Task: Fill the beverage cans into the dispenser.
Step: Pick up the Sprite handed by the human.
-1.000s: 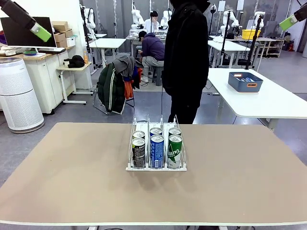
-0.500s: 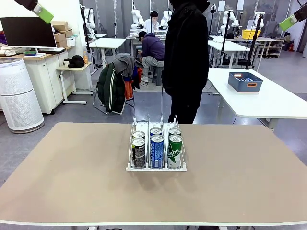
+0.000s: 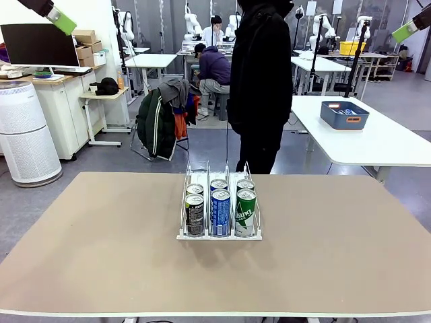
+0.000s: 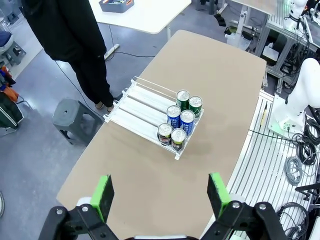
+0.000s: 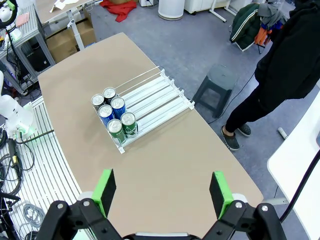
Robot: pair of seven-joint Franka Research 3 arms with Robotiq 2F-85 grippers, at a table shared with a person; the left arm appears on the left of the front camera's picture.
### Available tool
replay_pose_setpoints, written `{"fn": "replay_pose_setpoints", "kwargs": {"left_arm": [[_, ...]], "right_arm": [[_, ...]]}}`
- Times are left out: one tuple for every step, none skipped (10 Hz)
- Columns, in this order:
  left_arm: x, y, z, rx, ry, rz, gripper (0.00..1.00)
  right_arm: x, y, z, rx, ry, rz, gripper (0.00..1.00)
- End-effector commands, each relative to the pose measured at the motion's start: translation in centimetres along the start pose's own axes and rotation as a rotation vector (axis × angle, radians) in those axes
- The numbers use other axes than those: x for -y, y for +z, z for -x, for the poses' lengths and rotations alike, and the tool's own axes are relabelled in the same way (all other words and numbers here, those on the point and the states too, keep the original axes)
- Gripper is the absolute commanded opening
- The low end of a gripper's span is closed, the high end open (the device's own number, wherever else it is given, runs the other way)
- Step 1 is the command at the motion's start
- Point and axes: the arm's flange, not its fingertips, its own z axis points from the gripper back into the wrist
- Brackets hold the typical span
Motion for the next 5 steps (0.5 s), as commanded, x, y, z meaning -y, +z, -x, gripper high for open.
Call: {"fn": "replay_pose_setpoints", "kwargs": {"left_arm": [[-0.01, 0.14, -0.07, -0.001, -0.003, -0.01, 1.0], [-0.01, 0.14, -0.07, -0.001, -0.003, -0.01, 1.0], [-0.01, 0.14, -0.07, -0.001, -0.003, -0.01, 1.0], [-0.01, 0.14, -0.07, -0.001, -0.003, -0.01, 1.0], [-0.01, 0.14, -0.07, -0.001, -0.003, -0.01, 1.0]], "right_arm": [[-0.16, -0.1, 0.06, -0.001, -0.002, -0.001, 1.0], [-0.16, -0.1, 0.06, -0.001, -0.002, -0.001, 1.0], [-0.16, -0.1, 0.06, -0.001, -0.002, -0.001, 1.0], [-0.16, -0.1, 0.06, -0.001, -0.002, -0.001, 1.0], [-0.16, -0.1, 0.06, -0.001, -0.002, -0.001, 1.0]]}}
